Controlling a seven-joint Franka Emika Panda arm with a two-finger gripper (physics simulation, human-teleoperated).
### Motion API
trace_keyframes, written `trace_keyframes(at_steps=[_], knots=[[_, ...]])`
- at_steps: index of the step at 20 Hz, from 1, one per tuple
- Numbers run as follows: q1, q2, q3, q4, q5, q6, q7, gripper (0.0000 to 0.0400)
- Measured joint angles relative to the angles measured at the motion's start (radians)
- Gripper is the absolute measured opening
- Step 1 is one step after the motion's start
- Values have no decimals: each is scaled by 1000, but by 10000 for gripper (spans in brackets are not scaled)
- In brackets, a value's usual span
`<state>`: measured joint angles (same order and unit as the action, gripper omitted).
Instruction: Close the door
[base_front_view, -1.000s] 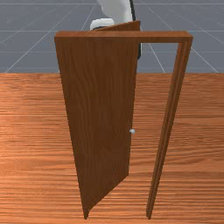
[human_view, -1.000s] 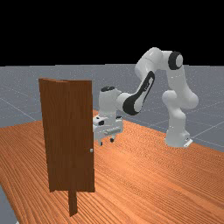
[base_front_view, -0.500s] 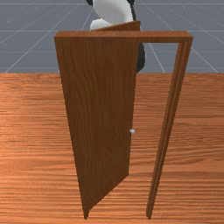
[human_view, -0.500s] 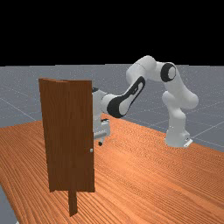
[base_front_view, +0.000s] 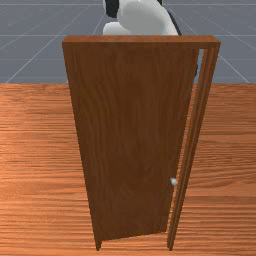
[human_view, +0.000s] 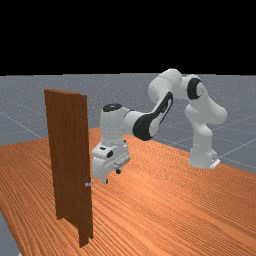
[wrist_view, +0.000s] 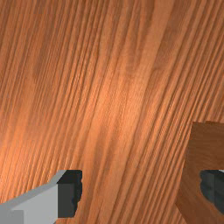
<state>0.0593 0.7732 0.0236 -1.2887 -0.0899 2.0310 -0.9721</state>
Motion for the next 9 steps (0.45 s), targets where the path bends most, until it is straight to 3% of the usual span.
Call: trace_keyframes(at_steps=[4, 5, 6, 9], knots=[[51, 28, -41, 72, 24, -41, 241, 400], [83, 108, -77, 218, -9, -120, 312, 400], [59, 99, -49, 196, 31, -100, 288, 400], [59, 100, -49, 195, 31, -100, 288, 400]])
